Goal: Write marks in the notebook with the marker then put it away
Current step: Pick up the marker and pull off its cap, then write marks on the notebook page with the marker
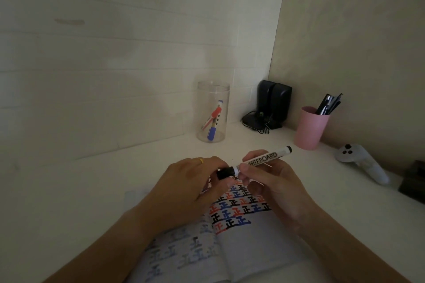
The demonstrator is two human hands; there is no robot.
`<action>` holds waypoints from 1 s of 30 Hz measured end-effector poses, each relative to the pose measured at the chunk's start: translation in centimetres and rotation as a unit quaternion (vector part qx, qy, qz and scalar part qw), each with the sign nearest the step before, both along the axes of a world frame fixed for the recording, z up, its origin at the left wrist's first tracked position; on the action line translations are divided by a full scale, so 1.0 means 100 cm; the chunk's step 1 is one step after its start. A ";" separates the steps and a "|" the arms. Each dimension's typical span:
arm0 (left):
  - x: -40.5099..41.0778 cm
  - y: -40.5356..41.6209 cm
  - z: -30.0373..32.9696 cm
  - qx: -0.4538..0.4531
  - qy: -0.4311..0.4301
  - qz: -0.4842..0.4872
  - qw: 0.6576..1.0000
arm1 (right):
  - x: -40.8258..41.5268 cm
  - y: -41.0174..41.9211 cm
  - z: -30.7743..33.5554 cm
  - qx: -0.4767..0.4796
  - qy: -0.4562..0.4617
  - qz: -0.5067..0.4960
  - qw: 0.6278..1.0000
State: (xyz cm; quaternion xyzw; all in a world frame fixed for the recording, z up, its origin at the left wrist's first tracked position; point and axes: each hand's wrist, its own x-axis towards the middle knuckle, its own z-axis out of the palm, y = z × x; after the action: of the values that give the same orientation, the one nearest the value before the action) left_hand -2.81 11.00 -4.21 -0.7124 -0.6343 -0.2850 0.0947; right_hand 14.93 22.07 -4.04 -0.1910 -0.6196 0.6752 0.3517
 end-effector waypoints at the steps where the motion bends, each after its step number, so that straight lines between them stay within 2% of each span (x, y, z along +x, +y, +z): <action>1: 0.000 0.000 -0.001 0.005 0.002 0.000 1.000 | -0.001 0.000 -0.001 0.010 0.002 -0.005 1.000; 6: 0.006 0.001 -0.003 -0.003 0.000 -0.002 1.000 | -0.006 -0.003 -0.006 0.022 0.026 -0.019 0.999; 8: 0.011 0.001 -0.003 -0.034 -0.033 -0.024 0.999 | -0.007 -0.005 -0.005 0.026 0.034 -0.024 0.999; 10: 0.020 0.000 0.001 -0.067 -0.129 -0.053 0.988 | -0.008 -0.007 -0.004 0.015 0.043 -0.024 0.999; 13: 0.029 0.001 0.007 -0.135 -0.356 -0.076 0.922 | -0.006 -0.007 -0.001 -0.007 0.072 0.007 0.997; 14: 0.029 0.000 0.009 -0.125 -0.356 -0.065 0.924 | -0.006 -0.007 -0.001 -0.009 0.080 0.015 0.997; 15: 0.027 0.001 0.006 -0.109 -0.340 -0.070 0.932 | -0.007 -0.008 -0.002 -0.008 0.080 0.018 0.997; 16: 0.022 0.003 0.003 -0.071 -0.267 -0.079 0.958 | -0.009 -0.010 -0.002 -0.008 0.076 0.014 0.997; 18: 0.015 0.001 0.000 0.001 -0.053 -0.055 0.997 | -0.010 -0.009 -0.004 -0.012 0.059 -0.021 0.998; 19: 0.012 -0.001 0.001 -0.006 0.026 -0.030 0.999 | -0.009 -0.004 -0.004 -0.024 0.052 -0.055 0.997; 20: 0.012 -0.004 0.004 -0.029 0.037 -0.011 0.999 | -0.006 0.002 -0.002 -0.043 0.055 -0.096 0.993; 23: 0.012 -0.014 0.014 0.013 0.129 0.030 0.991 | 0.014 0.021 0.004 -0.045 0.071 -0.170 0.982; 25: 0.003 -0.012 0.009 0.070 0.144 0.039 0.986 | 0.019 0.021 0.003 -0.025 0.071 -0.156 0.985; 28: -0.008 -0.011 0.006 0.021 0.026 0.043 0.999 | 0.018 0.015 0.002 -0.029 0.077 -0.146 0.986; 30: -0.011 -0.008 0.000 0.012 0.026 0.036 0.999 | 0.016 0.009 0.006 -0.015 0.058 -0.145 0.988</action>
State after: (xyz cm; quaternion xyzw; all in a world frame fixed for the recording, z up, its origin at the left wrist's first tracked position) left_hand -3.87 10.16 -4.25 -0.6953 -0.6532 -0.2703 0.1300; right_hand 16.52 22.95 -3.45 -0.2441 -0.5539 0.6363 0.4783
